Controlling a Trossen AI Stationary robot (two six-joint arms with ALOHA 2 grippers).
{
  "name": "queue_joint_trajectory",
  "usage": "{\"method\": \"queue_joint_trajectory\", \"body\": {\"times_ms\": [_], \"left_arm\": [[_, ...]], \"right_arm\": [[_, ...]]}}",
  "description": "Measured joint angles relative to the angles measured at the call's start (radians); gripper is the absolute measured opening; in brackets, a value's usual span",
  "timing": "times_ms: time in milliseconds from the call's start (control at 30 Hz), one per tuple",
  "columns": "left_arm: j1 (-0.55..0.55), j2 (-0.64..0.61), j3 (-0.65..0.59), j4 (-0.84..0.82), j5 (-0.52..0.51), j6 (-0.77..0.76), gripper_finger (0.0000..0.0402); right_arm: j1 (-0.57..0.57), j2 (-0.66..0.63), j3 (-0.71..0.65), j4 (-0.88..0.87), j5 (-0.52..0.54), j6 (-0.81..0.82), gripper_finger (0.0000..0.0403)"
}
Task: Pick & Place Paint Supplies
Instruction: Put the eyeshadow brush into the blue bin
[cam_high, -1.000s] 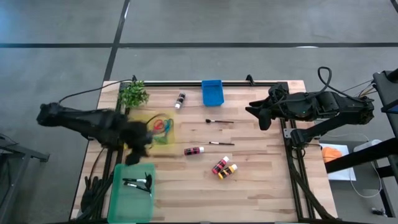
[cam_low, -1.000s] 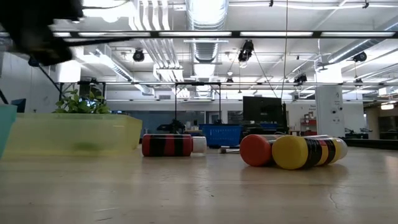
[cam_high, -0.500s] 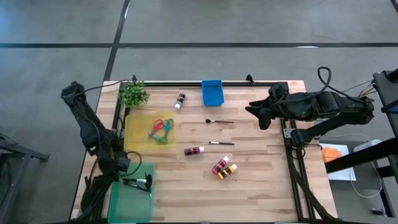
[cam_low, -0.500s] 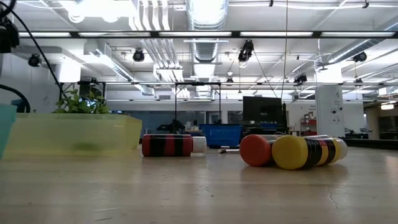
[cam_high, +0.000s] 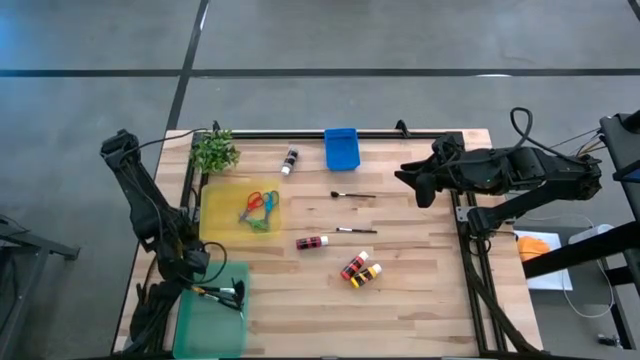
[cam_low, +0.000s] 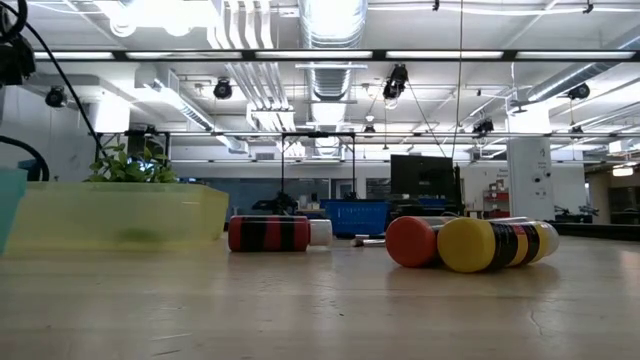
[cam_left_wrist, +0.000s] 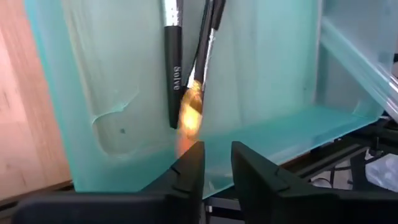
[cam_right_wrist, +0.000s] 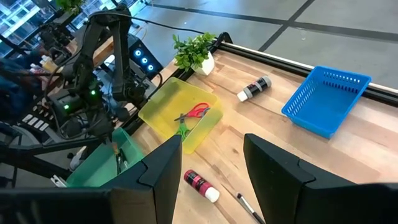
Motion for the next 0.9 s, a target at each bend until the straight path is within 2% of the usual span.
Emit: {"method": "queue_joint_trajectory", "body": {"times_ms": [200, 333, 467, 533, 600, 767, 900], "left_arm": [[0.004, 0.0, 0.025, 0.001, -0.031, -0.029, 0.0109], [0.032, 0.0, 0.098, 0.005, -0.131, 0.029, 0.011], [0.123, 0.003, 0.192, 0.004, -0.261, 0.161, 0.0111], [0.21, 0.026, 0.242, -0.002, -0.308, 0.229, 0.0111], [0.322, 0.074, 0.291, -0.002, -0.312, 0.34, 0.0111], [0.669, 0.29, 0.461, 0.027, -0.243, 0.738, 0.0111], [0.918, 0.497, 0.61, 0.132, -0.166, 1.009, 0.0111]], "right_arm": [[0.0, 0.0, 0.0, 0.0, 0.0, 0.0, 0.0171], [0.0, 0.0, 0.0, 0.0, 0.0, -0.003, 0.0171], [-0.003, 0.0, 0.0, 0.0, 0.0, -0.004, 0.0171], [-0.003, 0.0, 0.0, 0.0, 0.0, -0.006, 0.0171], [-0.003, 0.0, 0.0, 0.0, 0.0, -0.009, 0.0171], [-0.002, 0.0, -0.001, 0.0, 0.0, -0.023, 0.0171], [-0.002, 0.0, -0.002, 0.0, 0.0, -0.031, 0.0171]]}}
